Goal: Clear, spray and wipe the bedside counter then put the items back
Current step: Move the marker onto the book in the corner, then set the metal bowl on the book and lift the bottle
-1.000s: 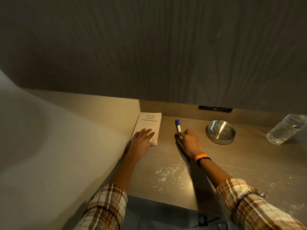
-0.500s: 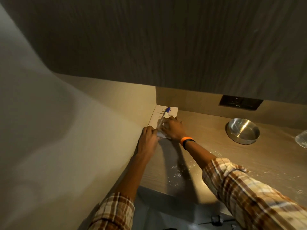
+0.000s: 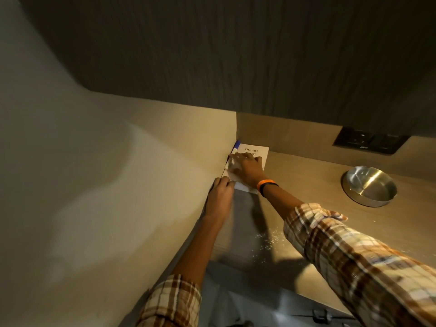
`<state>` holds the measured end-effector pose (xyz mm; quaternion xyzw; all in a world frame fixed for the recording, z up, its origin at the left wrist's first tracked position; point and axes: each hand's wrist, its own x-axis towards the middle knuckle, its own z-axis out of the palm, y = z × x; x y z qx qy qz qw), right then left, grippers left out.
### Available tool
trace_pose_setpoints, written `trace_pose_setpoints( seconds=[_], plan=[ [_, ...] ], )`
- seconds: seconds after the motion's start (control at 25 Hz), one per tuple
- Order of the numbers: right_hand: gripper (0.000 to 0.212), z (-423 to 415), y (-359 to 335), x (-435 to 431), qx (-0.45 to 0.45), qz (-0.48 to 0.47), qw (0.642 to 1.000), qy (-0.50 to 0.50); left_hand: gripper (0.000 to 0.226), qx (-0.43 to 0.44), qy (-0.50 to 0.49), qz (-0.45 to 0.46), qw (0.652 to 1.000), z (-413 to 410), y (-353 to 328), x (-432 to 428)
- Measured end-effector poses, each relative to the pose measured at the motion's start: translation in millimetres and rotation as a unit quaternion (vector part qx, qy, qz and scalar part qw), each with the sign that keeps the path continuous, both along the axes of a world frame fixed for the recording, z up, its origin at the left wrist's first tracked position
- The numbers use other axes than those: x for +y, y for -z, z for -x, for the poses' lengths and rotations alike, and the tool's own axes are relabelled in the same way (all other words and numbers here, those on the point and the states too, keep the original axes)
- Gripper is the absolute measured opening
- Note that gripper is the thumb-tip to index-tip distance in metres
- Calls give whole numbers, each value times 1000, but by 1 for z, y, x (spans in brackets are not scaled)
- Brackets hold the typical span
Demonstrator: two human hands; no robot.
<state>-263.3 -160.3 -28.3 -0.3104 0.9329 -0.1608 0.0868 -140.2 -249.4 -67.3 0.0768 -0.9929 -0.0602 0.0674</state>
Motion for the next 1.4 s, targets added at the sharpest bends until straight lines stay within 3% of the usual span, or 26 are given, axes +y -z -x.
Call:
trace_pose_setpoints(
  seconds=[0.2, 0.36, 0.44, 0.52, 0.64, 0.8, 0.96, 1.2, 1.4],
  plan=[
    [64, -7, 3, 43, -2, 16, 1000, 5, 36, 75, 0, 0, 997, 4, -16, 20],
    [55, -26, 0, 138, 98, 46, 987, 116, 44, 103, 85, -32, 991, 24, -23, 78],
    [46, -31, -4, 204, 172, 64, 957, 224, 50, 84, 132, -65, 986, 39, -23, 122],
    [40, -33, -8, 264, 197, 71, 905, 370, 57, 46, 166, -97, 980, 55, -24, 169],
    [42, -31, -6, 317, 98, 105, 855, 499, 71, -35, 200, -172, 964, 78, -31, 229],
    [33, -26, 2, 328, -21, 190, 830, 524, 74, -35, 190, -301, 934, 86, -34, 268],
    [26, -29, -3, 291, -42, 266, 806, 528, 78, 1, 97, -314, 944, 76, -30, 248],
    [36, -20, -20, 165, -123, 370, 830, 399, 76, 66, -34, -262, 962, 65, -38, 119],
    [28, -3, -12, 89, -209, 342, 857, 325, 66, 99, -77, -267, 955, 58, -31, 53]
  ],
)
